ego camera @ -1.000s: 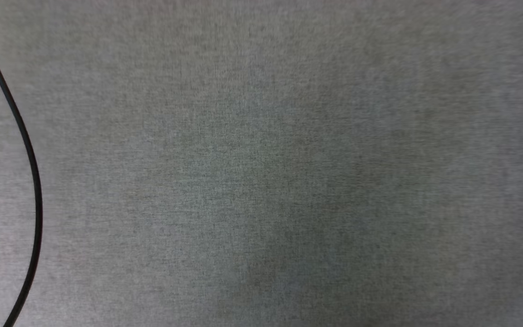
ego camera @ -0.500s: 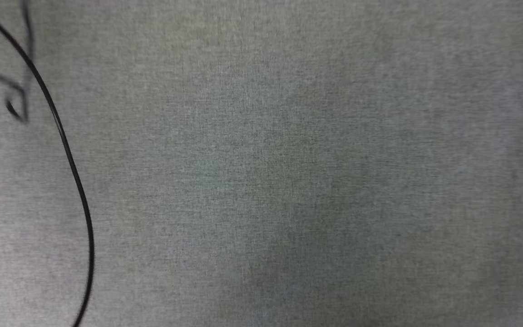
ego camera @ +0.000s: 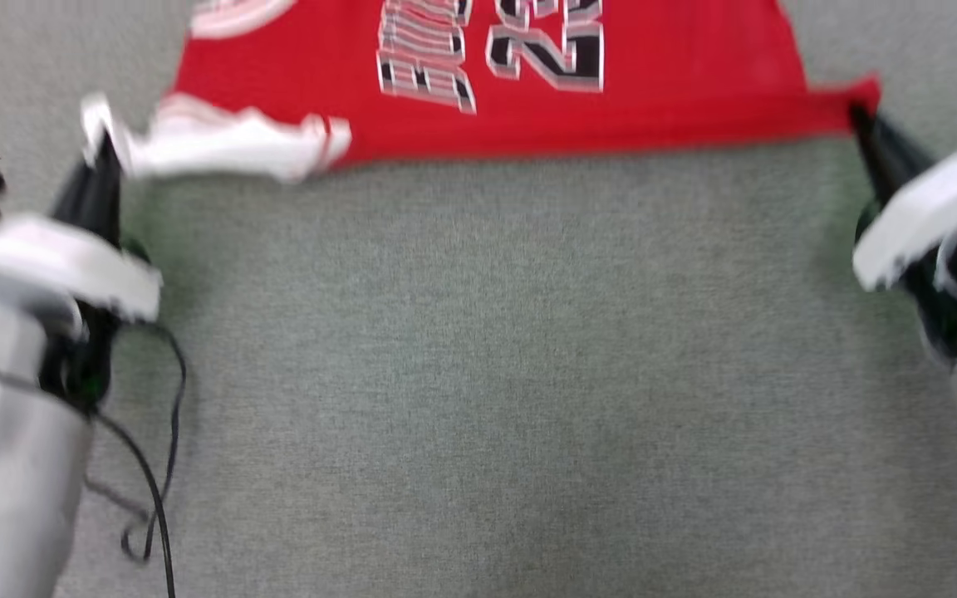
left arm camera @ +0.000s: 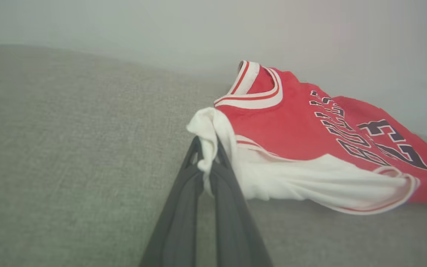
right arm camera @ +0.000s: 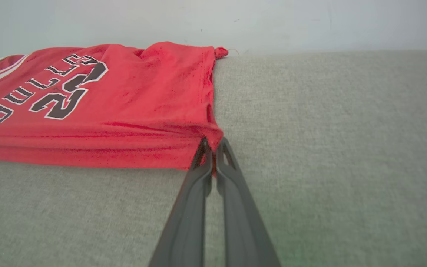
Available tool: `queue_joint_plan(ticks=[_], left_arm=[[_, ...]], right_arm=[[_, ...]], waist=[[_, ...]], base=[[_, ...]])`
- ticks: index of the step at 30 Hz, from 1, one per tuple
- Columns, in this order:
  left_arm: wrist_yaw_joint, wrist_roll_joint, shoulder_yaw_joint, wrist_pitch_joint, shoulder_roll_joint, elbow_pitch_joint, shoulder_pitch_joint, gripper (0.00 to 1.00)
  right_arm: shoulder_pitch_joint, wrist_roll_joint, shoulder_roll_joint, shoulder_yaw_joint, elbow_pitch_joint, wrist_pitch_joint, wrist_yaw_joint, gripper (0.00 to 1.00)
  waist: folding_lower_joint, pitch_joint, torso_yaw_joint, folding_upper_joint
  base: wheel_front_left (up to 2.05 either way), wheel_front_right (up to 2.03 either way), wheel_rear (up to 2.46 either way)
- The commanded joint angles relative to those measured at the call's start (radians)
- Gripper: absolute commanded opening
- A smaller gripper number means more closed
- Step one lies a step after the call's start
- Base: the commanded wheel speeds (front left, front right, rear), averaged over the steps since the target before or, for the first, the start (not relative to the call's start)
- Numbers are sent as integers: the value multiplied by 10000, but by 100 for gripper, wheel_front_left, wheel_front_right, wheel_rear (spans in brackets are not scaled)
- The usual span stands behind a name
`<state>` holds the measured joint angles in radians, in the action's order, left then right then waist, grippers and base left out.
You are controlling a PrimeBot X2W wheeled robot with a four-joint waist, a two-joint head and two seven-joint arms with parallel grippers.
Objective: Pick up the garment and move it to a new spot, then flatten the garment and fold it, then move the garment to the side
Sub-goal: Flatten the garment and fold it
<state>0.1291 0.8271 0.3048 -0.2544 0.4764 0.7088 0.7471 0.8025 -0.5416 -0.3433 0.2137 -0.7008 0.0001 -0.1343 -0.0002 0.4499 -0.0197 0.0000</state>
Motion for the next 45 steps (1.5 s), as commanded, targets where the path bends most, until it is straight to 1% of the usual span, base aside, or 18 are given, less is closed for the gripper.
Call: queue_joint_plan(ticks=[1,6,13,17,24,31,35,39,42,45], left_arm=[[-173,46,-194,-83,242,-1,-340,0],[-593,199,-413,-107,140,-1044,-2320,0],[-1226,528,-467,90,61,-2497,-4801,0],[-1607,715,-485,323,135,-3313,-6063,0],[-2324,1070,-556,703,270,-4689,-8168,0],[-2971,1394,-644,1141,432,-6077,-9866,0],[-3205,1444,-627,1364,542,-6795,-10233,0],[-3229,1295,-468,1581,619,-7140,-9737,0],[-3097,1146,-273,1765,560,-7103,-9095,0],[-2819,1110,-46,1943,407,-6757,-8244,0]], right_arm=[[-362,-44,-320,-169,43,-35,70,0],[-2195,-52,-443,-607,851,144,94,0],[-4776,187,-108,-1639,2174,649,97,0],[-6280,577,321,-2369,3136,1157,98,0],[-8747,1348,1328,-3598,5073,2187,96,0],[-10726,1948,2338,-4440,6804,3244,95,0],[-11157,2127,2593,-4570,7412,3681,89,0],[-10996,2322,2681,-4461,7652,3941,66,0],[-10586,2491,2558,-4225,7707,4026,49,0],[-9971,2593,2424,-3915,7543,4098,47,0]], waist=[[2,-606,-41,0],[2,-1427,11,0],[2,-2535,200,0],[2,-3161,301,0],[2,-3972,388,0],[2,-4560,445,0],[2,-4602,447,0],[2,-4556,512,0],[2,-4426,539,0],[2,-4151,498,0]], base=[[0,0,0],[0,0,0],[0,0,0],[0,0,0],[0,0,0],[0,0,0],[0,0,0],[0,0,0],[0,0,0],[0,0,0]])
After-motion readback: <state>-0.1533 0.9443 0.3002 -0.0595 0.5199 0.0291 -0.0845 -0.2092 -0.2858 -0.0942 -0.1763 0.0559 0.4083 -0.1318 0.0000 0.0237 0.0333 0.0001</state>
